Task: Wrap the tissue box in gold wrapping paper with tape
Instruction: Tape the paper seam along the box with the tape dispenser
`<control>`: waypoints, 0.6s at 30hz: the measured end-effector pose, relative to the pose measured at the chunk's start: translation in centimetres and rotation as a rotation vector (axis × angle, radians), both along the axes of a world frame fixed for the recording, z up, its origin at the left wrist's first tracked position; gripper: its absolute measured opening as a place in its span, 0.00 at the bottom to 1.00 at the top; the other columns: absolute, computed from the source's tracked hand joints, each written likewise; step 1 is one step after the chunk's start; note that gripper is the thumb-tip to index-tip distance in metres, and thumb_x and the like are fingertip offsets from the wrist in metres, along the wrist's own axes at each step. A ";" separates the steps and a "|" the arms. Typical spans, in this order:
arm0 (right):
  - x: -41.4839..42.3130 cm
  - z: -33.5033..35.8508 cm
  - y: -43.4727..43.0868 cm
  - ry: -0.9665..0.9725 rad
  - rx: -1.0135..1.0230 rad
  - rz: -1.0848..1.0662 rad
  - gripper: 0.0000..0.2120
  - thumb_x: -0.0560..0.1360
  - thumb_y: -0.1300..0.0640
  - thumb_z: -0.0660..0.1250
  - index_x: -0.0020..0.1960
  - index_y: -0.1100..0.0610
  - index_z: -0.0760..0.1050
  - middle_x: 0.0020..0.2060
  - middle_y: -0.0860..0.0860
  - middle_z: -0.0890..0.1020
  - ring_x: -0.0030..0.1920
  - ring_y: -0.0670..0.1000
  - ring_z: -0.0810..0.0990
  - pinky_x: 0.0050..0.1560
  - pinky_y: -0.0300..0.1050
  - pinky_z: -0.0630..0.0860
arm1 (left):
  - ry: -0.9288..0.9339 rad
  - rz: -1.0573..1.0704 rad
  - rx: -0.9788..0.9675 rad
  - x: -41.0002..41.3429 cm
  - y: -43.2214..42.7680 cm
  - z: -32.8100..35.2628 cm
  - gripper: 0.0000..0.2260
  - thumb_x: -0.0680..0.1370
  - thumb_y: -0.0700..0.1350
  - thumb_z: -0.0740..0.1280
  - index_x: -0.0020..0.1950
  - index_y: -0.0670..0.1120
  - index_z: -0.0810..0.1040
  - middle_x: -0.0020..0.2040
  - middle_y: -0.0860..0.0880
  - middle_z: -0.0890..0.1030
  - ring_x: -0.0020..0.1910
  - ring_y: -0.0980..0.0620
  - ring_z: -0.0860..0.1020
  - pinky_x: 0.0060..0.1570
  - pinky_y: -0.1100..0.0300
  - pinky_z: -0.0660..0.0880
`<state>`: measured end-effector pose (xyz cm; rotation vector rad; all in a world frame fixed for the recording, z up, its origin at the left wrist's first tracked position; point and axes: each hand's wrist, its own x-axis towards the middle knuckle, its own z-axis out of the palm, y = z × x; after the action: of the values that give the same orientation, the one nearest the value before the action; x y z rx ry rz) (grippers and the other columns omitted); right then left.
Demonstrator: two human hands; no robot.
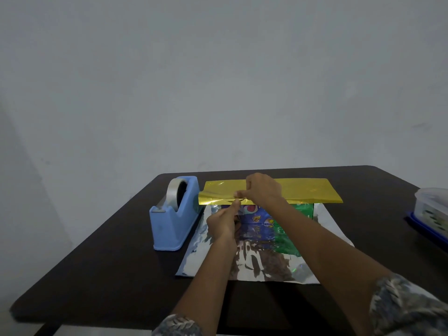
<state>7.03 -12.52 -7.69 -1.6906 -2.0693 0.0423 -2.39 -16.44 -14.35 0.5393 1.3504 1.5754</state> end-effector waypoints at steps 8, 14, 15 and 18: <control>2.6 -1.6 -0.2 0.187 0.045 0.197 0.18 0.79 0.48 0.59 0.42 0.60 0.79 0.42 0.54 0.80 0.42 0.53 0.76 0.41 0.43 0.66 | 0.031 0.017 -0.009 -0.3 0.4 0.2 0.11 0.69 0.45 0.76 0.36 0.43 0.76 0.43 0.42 0.82 0.43 0.44 0.81 0.48 0.47 0.80; 2.8 -2.7 -0.2 0.128 0.129 0.248 0.17 0.80 0.50 0.58 0.44 0.62 0.78 0.40 0.52 0.72 0.41 0.51 0.71 0.40 0.43 0.62 | 0.139 0.083 -0.021 0.2 0.2 0.4 0.12 0.70 0.45 0.75 0.38 0.42 0.74 0.47 0.41 0.82 0.44 0.44 0.81 0.42 0.51 0.81; 2.8 -2.7 -0.1 0.124 0.132 0.249 0.17 0.80 0.50 0.58 0.45 0.62 0.78 0.39 0.52 0.72 0.41 0.51 0.71 0.40 0.43 0.62 | 0.157 0.092 -0.025 0.2 0.2 0.5 0.12 0.70 0.45 0.75 0.40 0.42 0.75 0.47 0.41 0.82 0.44 0.44 0.81 0.38 0.54 0.81; 2.8 -2.9 0.0 0.101 0.134 0.262 0.18 0.80 0.50 0.57 0.45 0.62 0.78 0.39 0.52 0.72 0.41 0.51 0.70 0.40 0.43 0.62 | 0.186 0.117 -0.023 0.4 -0.1 0.8 0.13 0.70 0.46 0.76 0.45 0.41 0.76 0.48 0.40 0.82 0.44 0.44 0.82 0.29 0.59 0.77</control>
<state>9.87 -12.57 -10.56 -1.3051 -2.1522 0.0695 -2.04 -16.56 -13.54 0.6147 1.5619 1.6332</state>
